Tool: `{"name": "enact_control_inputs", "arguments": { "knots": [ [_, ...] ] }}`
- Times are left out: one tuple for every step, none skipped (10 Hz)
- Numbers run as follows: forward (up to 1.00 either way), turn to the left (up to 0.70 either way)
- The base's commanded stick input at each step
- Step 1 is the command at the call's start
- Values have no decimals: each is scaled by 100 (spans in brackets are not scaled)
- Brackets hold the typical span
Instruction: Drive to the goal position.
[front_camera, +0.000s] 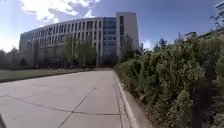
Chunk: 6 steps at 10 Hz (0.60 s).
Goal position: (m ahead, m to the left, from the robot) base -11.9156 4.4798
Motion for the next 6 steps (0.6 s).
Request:
{"name": "enact_control_inputs", "arguments": {
  "knots": [
    [4,0],
    [4,0],
    [5,0],
    [5,0],
    [4,0],
    [5,0]
  ]
}}
